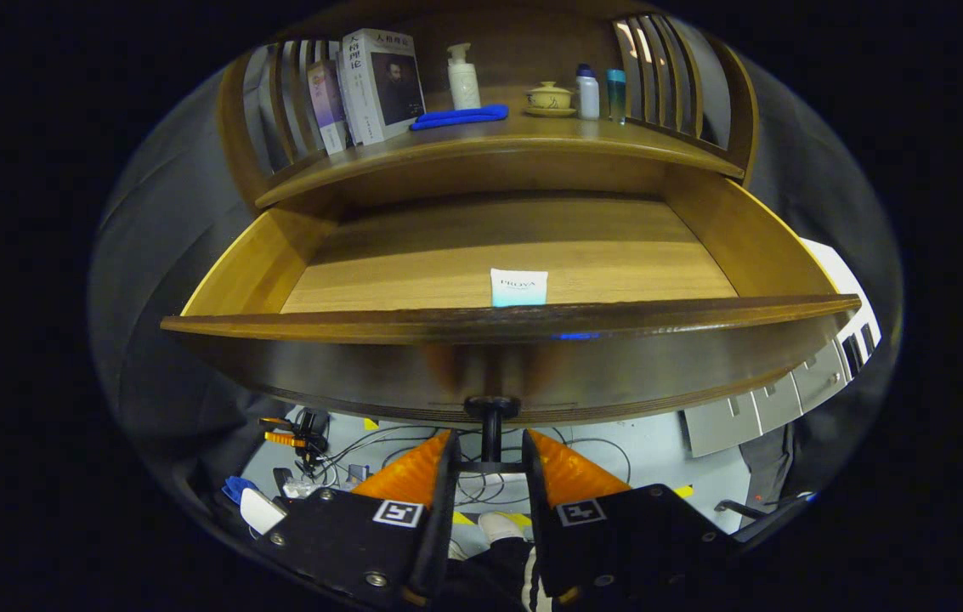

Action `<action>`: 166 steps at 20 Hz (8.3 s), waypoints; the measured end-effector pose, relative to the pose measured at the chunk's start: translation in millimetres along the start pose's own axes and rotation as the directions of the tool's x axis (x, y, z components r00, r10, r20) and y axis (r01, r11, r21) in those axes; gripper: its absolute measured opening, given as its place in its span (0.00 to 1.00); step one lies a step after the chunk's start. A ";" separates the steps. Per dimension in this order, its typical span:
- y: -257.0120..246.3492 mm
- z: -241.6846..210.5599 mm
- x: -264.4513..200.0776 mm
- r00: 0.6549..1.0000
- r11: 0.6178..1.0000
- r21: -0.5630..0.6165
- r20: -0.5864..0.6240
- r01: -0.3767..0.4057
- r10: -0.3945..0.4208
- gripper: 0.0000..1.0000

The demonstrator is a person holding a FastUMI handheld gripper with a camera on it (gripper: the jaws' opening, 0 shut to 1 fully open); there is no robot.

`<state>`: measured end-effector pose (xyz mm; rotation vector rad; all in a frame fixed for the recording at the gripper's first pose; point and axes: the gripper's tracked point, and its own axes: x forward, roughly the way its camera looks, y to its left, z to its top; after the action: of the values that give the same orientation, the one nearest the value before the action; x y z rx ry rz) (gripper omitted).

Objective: Pull open the drawer, take out the items inside it, and place them on the countertop above the cabinet.

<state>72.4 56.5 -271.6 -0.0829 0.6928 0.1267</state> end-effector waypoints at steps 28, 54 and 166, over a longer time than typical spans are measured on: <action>-10.2 135.7 17.1 1.000 0.996 -0.093 0.021 0.000 0.002 0.96; -25.4 64.6 74.2 0.955 0.998 -0.069 -0.297 0.007 -0.028 0.41; 1.3 157.1 59.5 0.884 0.997 -0.031 0.465 0.075 -0.052 0.94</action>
<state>216.8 81.6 -189.4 -0.1165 0.2048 0.0953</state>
